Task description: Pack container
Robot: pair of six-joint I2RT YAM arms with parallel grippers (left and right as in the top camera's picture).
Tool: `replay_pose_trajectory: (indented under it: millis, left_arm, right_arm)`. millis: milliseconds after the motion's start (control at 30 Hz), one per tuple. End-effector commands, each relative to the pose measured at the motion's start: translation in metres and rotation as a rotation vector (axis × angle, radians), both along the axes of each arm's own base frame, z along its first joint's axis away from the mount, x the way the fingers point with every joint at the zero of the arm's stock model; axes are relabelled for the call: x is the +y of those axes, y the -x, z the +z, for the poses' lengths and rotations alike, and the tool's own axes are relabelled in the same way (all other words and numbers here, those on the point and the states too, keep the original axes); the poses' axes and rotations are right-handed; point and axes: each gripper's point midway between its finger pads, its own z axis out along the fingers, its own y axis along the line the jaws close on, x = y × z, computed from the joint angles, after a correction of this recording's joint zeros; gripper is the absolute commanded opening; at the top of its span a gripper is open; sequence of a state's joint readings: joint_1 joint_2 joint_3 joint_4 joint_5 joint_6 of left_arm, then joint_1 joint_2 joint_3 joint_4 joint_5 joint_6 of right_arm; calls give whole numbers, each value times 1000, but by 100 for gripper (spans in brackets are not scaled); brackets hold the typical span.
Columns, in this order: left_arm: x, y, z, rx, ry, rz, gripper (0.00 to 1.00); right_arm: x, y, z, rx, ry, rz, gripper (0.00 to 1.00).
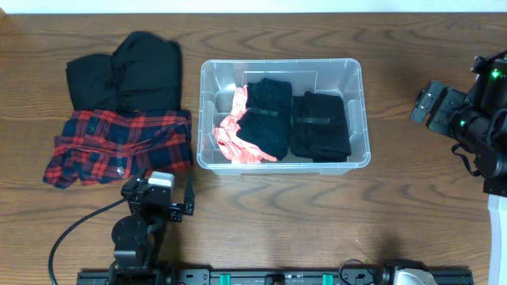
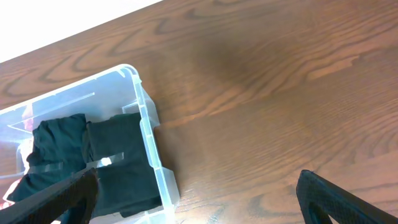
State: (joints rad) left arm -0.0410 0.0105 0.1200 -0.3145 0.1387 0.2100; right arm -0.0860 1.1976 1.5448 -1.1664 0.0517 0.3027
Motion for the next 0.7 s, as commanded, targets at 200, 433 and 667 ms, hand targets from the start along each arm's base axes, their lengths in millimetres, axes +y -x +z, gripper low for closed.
replay_pose_trajectory:
  millis: [200,433,667]
  left_arm:
    - [-25,4,8,48,344,-52,98]
    - [-13,-3,91,-1,473,41,98]
    - [-28,-17,196,-94,491,-67,98]
  right_arm:
    - [-2,0,2,-4,4,-3,99]
    - [-2,0,2,-4,4,-3,99]
    - [-2,0,2,-4,4,-3,99]
